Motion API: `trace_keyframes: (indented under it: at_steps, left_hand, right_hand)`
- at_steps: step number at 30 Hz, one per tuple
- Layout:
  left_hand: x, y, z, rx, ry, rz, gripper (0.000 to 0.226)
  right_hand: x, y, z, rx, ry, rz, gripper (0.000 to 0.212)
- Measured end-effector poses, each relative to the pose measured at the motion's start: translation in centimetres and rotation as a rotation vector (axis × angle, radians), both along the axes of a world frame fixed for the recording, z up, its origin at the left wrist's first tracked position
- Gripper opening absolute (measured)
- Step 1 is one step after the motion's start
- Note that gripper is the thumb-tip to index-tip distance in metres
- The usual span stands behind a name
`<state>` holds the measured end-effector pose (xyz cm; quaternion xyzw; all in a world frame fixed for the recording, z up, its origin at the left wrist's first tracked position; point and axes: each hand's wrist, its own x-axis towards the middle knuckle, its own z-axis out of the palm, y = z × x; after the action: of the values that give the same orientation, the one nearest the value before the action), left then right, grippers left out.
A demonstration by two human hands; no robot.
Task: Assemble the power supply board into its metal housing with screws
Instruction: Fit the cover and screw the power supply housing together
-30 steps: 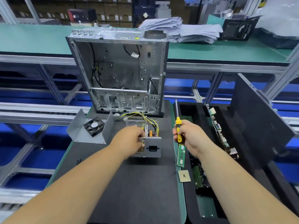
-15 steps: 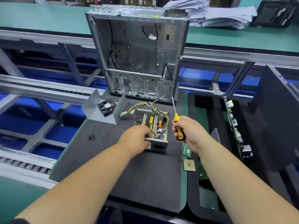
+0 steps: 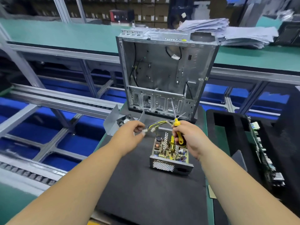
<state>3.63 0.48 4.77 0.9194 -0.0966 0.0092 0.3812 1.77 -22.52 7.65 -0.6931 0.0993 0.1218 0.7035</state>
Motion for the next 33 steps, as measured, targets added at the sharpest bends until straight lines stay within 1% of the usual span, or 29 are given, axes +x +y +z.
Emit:
trace_keyframes:
  at_steps: [2,5,8,12,14,18,20,24,27,30,33]
  left_hand:
    - [1.4,1.8,-0.6,0.01,0.005,0.119,0.028]
    - [3.6,4.2,-1.8,0.096,0.067,0.277,0.036]
    - [6.2,5.7,-3.0,0.174,0.141,0.325,0.051]
    - [9.3,5.9,-4.2,0.294,0.159,0.28,0.06]
    - [10.6,6.0,-4.9,0.385,0.177,0.229,0.069]
    - [12.2,5.6,-6.5,0.532,0.253,0.096,0.095]
    - [12.5,5.4,-7.1,0.597,0.255,0.081,0.101]
    - [13.0,5.3,-7.1,0.706,0.214,0.085,0.094]
    - [12.9,5.4,-6.4,0.753,0.192,0.088,0.08]
    - [12.5,5.4,-5.3,0.717,0.073,0.129,0.068]
    - [12.1,5.2,-3.4,0.695,-0.07,0.213,0.064]
  right_hand:
    - [0.9,1.3,0.0,0.039,0.002,-0.009,0.015]
    - [2.0,2.9,-0.3,0.04,0.005,-0.021,0.015]
    - [3.0,4.0,-0.7,0.029,0.012,-0.031,0.013]
    - [4.1,4.5,-1.2,-0.03,0.047,-0.048,0.012]
    - [4.5,4.6,-1.3,-0.052,0.057,-0.063,0.011]
    - [4.9,4.7,-1.5,-0.065,0.062,-0.087,0.01]
    - [4.8,4.7,-1.5,-0.065,0.065,-0.089,0.009]
    - [4.6,4.3,-1.4,-0.074,0.07,-0.063,0.009]
    - [4.4,4.1,-1.1,-0.053,0.057,-0.041,0.009]
    - [4.1,3.9,-0.7,-0.053,0.043,-0.041,0.012]
    - [3.8,3.7,-0.1,-0.035,0.005,-0.035,0.014]
